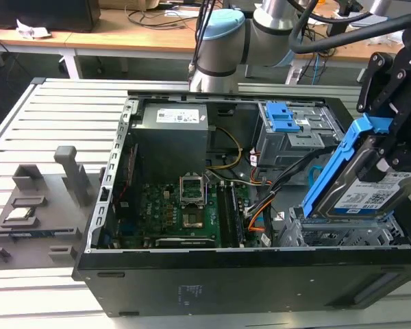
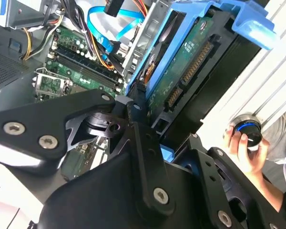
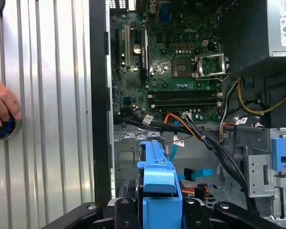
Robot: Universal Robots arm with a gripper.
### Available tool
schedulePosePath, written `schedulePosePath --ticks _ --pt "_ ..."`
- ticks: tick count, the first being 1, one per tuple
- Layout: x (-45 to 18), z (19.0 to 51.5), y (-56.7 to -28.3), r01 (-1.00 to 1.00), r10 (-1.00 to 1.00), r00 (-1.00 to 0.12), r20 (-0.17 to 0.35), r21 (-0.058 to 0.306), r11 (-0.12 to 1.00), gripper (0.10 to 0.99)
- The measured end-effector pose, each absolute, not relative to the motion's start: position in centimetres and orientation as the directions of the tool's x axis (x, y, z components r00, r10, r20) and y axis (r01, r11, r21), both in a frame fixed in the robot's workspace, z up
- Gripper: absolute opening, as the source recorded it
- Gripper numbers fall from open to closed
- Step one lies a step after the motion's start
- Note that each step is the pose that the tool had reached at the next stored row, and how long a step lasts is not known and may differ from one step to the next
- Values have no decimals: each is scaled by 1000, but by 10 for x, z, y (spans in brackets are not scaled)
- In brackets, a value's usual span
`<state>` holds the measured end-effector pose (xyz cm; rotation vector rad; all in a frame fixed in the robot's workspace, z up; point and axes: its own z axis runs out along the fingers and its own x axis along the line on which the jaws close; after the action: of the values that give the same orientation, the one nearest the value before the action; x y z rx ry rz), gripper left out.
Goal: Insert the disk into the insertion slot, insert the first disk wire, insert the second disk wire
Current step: 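Insert the disk into the insertion slot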
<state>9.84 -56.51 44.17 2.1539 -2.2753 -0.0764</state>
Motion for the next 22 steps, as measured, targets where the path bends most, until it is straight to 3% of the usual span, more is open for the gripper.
schedulePosePath --ticks 22 --pt "98 409 -558 -998 -998 -49 -28 41 48 361"
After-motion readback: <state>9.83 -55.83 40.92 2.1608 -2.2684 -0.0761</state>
